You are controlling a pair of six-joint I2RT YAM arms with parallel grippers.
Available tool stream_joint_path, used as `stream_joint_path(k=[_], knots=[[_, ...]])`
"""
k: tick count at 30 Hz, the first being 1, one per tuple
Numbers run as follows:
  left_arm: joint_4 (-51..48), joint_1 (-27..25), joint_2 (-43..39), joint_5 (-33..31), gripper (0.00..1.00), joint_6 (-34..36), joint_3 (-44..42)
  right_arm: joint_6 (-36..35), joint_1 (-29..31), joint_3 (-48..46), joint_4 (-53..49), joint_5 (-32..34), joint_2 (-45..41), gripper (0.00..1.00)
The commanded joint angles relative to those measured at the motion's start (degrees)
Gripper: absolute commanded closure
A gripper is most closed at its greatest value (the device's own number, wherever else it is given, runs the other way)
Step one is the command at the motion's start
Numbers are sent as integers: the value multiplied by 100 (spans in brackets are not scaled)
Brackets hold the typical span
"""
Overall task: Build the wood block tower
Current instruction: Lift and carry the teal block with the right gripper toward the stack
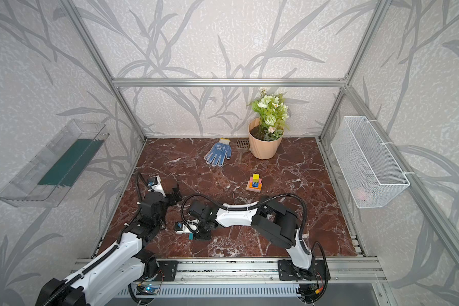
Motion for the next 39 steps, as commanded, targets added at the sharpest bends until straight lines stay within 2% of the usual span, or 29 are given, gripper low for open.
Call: stream_joint_path(k=[1, 6, 13, 16, 21, 27, 30, 32, 36, 39], knots=[[-11, -22, -28, -133, 4, -42, 39, 56, 76, -27, -103, 16, -215, 64], [-11, -21, -19, -128, 4, -43, 40, 101, 112, 110, -206, 97, -136, 65], [-2, -21, -56, -128, 4, -42, 18, 211, 155, 194, -240, 167, -197, 73], [13, -22, -95, -122, 4, -42, -9, 370, 164, 223, -264, 335, -434, 80], [-1, -22, -115, -127, 4, -42, -12, 750, 165, -418, 314, 1149, -1378, 99], [-2, -22, -150, -128, 4, -46, -28, 1133, 160, -1341, 921, 2675, -2521, 100], [-2, -22, -124, -128, 4, -43, -14, 1527, 117, -1861, 1460, 3647, -2998, 100], [-11, -22, -107, -131, 4, -42, -2, 2015, -73, -2099, 1593, 4046, -3305, 100], [-11, -26, -95, -113, 4, -42, -4, 3121, -754, -2225, 1190, 3808, -3829, 100], [-11, -22, -104, -121, 4, -43, -9, 3641, -1221, -2558, 1240, 3759, -4293, 100]])
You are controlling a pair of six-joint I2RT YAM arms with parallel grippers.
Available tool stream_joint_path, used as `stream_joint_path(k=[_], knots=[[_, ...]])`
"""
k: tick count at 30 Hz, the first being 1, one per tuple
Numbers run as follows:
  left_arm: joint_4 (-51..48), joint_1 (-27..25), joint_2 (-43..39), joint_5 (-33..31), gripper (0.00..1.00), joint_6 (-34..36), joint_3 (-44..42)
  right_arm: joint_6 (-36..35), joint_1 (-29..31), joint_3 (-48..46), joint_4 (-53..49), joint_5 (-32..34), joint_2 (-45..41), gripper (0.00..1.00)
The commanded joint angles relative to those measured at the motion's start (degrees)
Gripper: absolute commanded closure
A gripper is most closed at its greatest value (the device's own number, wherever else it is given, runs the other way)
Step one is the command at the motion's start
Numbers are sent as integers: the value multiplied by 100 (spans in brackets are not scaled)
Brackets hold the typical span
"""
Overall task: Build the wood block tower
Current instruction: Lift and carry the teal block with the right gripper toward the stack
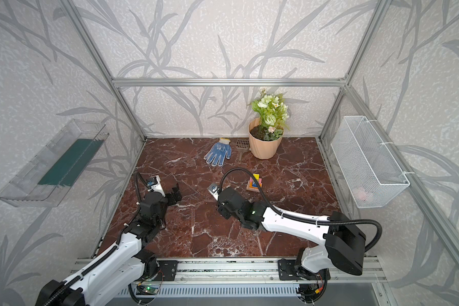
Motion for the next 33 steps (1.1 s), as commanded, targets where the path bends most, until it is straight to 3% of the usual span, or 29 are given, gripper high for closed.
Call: stream_joint_path(k=[1, 4, 6, 10, 16, 24, 27, 33], knots=[[-11, -22, -29, -120, 4, -42, -3, 1080, -409, -341, 138, 280, -627, 100], [-11, -22, -27, -124, 4, -42, -2, 1501, -742, -783, 416, 344, -1091, 100], [-11, -22, -27, -127, 4, -47, -1, 1887, -1070, -832, 176, 170, -1304, 100], [-11, -22, -22, -133, 4, -49, 0, 2570, -1594, -858, -457, 440, -1566, 100], [-20, -22, -15, -142, 4, -51, 7, 4061, -1678, -603, -1806, 1780, -1990, 100], [-20, -22, -5, -138, 4, -51, 9, 4943, -1686, -580, -2397, 2320, -2325, 100], [-20, -22, -16, -133, 4, -51, -1, 5059, -1801, -330, -2675, 2260, -2095, 100], [104, -26, 84, 101, 4, 57, 7, 4744, -2255, 332, -2747, 1280, -1231, 100]])
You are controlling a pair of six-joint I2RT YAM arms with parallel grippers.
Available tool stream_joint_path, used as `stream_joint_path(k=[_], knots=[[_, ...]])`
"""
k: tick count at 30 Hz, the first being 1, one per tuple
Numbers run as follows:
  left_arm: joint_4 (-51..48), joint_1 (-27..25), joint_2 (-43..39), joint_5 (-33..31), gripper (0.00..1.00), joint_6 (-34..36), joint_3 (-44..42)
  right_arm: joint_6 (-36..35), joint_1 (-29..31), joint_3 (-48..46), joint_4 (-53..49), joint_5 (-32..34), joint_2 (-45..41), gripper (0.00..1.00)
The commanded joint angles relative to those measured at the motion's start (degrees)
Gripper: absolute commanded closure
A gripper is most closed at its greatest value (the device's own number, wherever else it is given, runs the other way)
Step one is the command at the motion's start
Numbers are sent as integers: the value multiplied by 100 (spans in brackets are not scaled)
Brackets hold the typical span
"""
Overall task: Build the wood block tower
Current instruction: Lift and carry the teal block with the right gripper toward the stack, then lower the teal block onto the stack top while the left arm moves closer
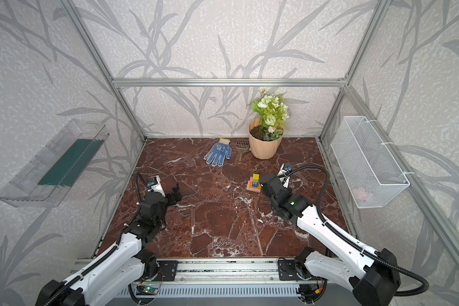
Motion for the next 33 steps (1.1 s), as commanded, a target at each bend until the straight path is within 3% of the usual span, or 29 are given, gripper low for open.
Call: stream_joint_path(k=[1, 6, 12, 15, 17, 22, 23, 26, 31, 33], knots=[[145, -26, 108, 192, 4, 97, 21, -92, -220, 420, -178, -553, 435, 100], [463, -194, 286, 702, 4, 390, 28, -534, -373, 858, 32, -1037, 1103, 100], [965, -783, 464, 1219, 4, 939, -23, -843, -517, 1543, -211, -1510, 2018, 100], [909, -951, 703, 1159, 3, 1079, 120, -933, -548, 1831, -335, -1599, 2397, 100], [927, -941, 886, 1530, 1, 1057, 251, -1035, -561, 1978, -378, -1598, 2605, 100], [-752, -914, 1053, 1447, 1, 536, 1247, -1198, -579, 2342, -645, -1511, 3019, 100], [-984, -875, 1056, 1753, 1, 455, 1446, -1219, -583, 2397, -670, -1491, 3082, 100], [-852, -769, 993, 3494, 1, 848, 1592, -1236, -582, 2510, -728, -1483, 3184, 100], [-658, -604, 903, 3279, 1, 737, 1502, -1251, -583, 2544, -739, -1508, 3214, 100], [-230, -240, 1122, 4420, 1, 1350, 1443, -1242, -583, 2518, -735, -1497, 3201, 100]])
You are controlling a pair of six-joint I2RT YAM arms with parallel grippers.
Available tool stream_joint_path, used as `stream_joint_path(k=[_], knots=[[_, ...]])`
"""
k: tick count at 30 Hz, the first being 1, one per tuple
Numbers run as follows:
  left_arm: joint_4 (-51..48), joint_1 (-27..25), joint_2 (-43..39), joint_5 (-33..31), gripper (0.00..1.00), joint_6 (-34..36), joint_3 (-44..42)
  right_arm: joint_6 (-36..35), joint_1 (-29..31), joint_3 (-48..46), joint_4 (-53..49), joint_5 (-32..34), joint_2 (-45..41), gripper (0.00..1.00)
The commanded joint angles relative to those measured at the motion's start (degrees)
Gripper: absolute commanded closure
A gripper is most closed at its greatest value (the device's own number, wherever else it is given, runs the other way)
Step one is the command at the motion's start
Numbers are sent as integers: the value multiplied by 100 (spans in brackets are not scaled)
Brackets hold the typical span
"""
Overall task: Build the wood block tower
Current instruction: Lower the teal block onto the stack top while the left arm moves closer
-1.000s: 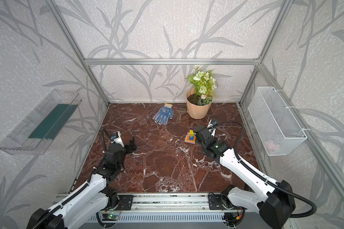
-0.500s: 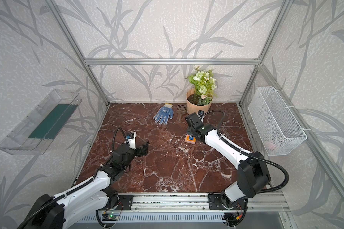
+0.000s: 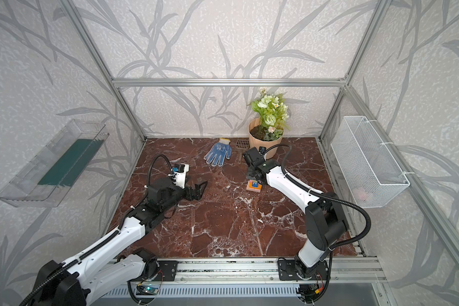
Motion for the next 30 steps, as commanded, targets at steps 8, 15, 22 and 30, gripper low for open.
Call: stream_joint_path(k=[8, 15, 22, 30], knots=[[498, 1763, 1496, 2957, 0, 338, 143, -27, -32, 134, -94, 82, 70, 100], [1435, 1872, 2115, 3562, 1, 211, 90, -56, -28, 420, -188, -54, 361, 100], [1991, 1859, 2929, 4897, 1, 240, 341, -36, -30, 696, -439, -165, 669, 100], [2318, 1855, 2537, 4765, 1, 295, -48, -21, -41, 578, -432, -111, 681, 100]])
